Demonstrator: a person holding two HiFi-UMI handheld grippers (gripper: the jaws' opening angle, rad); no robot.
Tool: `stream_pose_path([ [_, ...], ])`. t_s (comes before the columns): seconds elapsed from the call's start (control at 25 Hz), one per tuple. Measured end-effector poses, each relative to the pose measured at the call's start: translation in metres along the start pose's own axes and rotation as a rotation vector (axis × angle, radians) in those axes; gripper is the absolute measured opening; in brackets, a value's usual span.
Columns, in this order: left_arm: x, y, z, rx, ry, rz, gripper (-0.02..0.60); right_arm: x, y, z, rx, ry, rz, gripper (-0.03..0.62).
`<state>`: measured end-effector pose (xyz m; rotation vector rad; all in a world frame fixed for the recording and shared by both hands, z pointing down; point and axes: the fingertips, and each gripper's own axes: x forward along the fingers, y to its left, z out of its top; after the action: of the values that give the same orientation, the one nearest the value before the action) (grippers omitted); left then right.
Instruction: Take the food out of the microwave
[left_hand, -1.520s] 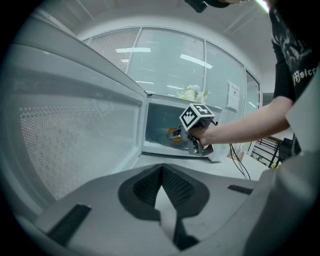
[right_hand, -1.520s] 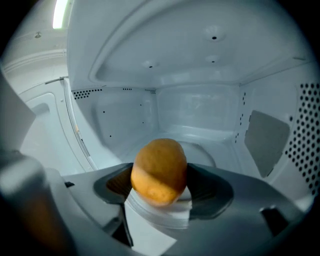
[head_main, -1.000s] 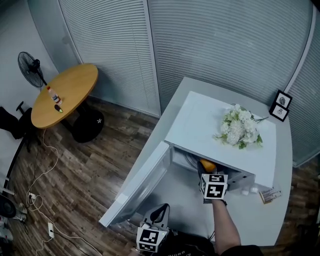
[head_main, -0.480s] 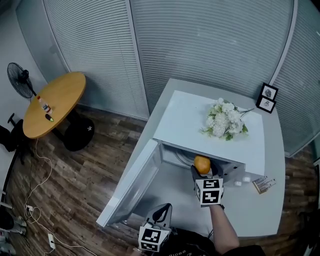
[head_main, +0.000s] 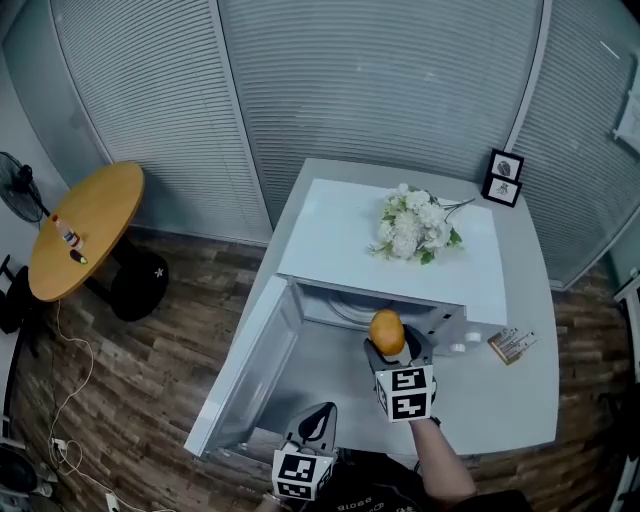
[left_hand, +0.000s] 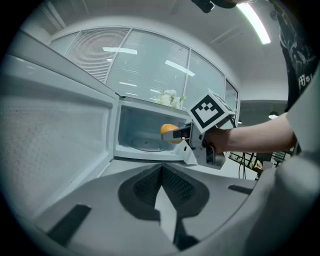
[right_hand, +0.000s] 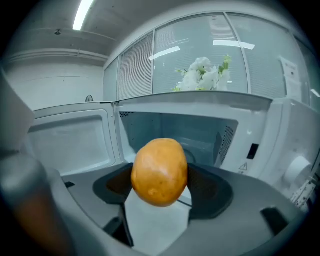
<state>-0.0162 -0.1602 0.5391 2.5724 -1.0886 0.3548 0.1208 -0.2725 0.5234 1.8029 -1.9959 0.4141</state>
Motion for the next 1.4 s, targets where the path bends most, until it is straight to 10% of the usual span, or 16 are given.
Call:
stream_pose_path([
  [1.4,-0.018,-0.001,-0.003,0.052,-0.043,0.024,0.006,-0.107,0.004,-0.079,0.03,0.032,-0.091,0.331],
])
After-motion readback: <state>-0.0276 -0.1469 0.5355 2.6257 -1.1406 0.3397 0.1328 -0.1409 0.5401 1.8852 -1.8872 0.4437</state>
